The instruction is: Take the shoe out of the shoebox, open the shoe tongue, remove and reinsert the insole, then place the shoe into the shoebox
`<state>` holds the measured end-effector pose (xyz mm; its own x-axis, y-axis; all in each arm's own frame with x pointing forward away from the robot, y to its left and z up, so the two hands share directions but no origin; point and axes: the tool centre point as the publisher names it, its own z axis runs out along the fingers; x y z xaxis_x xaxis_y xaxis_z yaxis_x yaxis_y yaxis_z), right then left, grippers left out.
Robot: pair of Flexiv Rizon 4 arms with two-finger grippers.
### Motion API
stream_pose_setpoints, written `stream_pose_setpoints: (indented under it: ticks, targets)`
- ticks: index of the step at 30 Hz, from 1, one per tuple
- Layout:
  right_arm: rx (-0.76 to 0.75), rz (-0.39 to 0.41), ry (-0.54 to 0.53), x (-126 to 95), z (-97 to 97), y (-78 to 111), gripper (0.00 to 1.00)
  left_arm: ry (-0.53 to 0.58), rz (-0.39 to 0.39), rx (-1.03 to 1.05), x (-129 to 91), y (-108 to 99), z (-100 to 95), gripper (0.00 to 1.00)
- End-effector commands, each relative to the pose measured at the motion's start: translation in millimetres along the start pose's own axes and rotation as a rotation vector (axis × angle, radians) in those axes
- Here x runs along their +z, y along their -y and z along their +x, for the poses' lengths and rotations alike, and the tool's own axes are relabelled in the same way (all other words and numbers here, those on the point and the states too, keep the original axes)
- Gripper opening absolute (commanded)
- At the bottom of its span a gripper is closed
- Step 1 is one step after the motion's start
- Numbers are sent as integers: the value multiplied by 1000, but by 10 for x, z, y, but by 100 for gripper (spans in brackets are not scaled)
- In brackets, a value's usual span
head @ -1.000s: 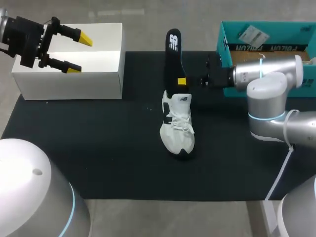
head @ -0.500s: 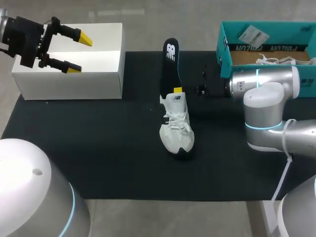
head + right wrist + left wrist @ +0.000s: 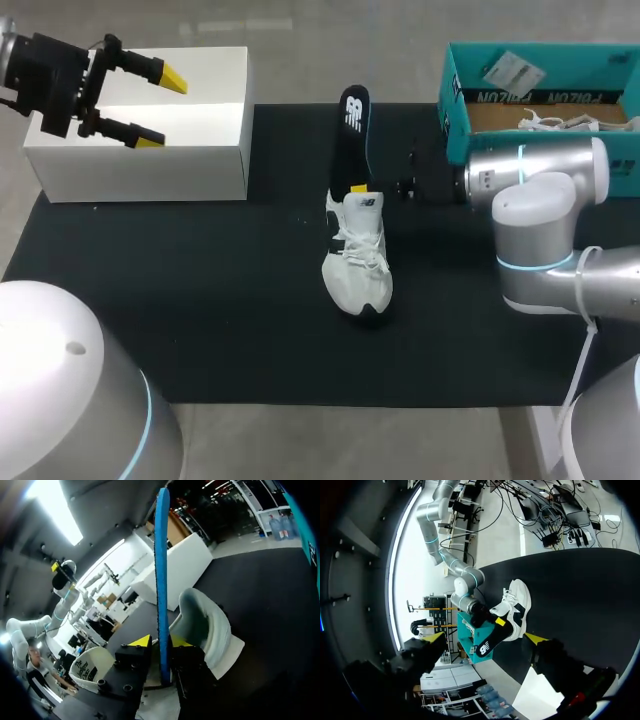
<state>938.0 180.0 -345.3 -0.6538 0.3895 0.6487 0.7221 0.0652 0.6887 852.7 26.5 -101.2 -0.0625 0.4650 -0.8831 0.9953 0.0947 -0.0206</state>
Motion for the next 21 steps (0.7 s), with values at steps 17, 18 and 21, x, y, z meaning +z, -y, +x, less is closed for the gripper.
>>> stream_pose_setpoints:
  ticks: [17,18,21]
  targets:
    - [-4,132,38,-24,-103,-362,0,-4,2,0,-1,-14,-4,100]
    - [3,139,38,-26,-108,-339,0,-4,2,0,-1,-14,-4,100]
    - [25,154,32,-20,-87,-265,0,-4,2,0,-1,-14,-4,100]
